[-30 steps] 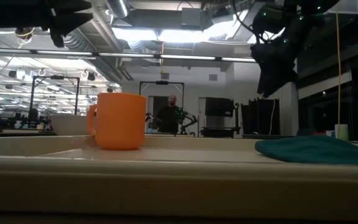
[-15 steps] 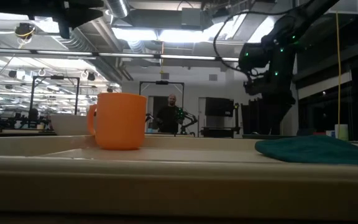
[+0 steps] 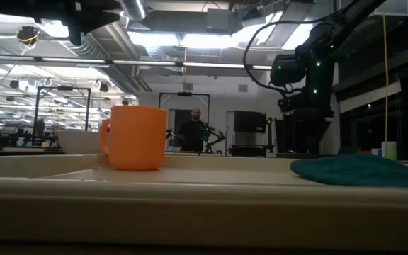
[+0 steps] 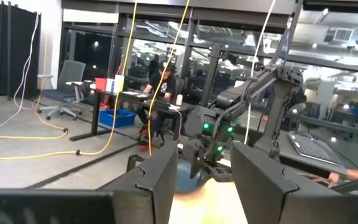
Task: Set up tray
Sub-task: Put the black plate on the serving tray to the left of the green napkin
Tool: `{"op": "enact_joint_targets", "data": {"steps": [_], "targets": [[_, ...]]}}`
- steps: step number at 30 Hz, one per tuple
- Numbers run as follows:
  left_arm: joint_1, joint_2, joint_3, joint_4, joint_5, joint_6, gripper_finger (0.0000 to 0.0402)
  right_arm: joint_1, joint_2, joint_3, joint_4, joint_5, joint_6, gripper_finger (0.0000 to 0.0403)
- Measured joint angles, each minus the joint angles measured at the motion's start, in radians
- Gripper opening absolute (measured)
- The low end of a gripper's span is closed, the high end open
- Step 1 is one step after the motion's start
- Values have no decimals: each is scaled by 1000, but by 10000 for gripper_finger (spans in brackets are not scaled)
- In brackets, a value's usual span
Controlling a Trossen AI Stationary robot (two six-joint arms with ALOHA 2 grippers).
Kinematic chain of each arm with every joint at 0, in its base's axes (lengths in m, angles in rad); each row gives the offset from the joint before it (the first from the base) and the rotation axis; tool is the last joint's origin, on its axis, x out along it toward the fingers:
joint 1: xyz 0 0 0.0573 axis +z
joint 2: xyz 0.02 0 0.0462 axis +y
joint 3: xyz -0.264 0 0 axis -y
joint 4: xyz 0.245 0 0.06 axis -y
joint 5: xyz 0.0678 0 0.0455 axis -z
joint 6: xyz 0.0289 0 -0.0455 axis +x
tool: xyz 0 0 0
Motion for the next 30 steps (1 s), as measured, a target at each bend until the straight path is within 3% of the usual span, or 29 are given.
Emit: {"op": "enact_joint_targets", "data": {"steps": [3,7,24,27,30], "targets": [[0,0,0,1,0,0,143,0,0,0,25,-6,-24,172],[0,0,0,8,0,0,143,-11,1,0,39,-93,-26,172],[0,0,0,7,2,-1,143,-76,135,1,49,-135,-50,171],[0,0,0,7,2,-1,143,-75,149,3,43,-134,-47,144],[0,0,0,7,0,-1,143,-75,142,5,41,-149,-54,65]]}}
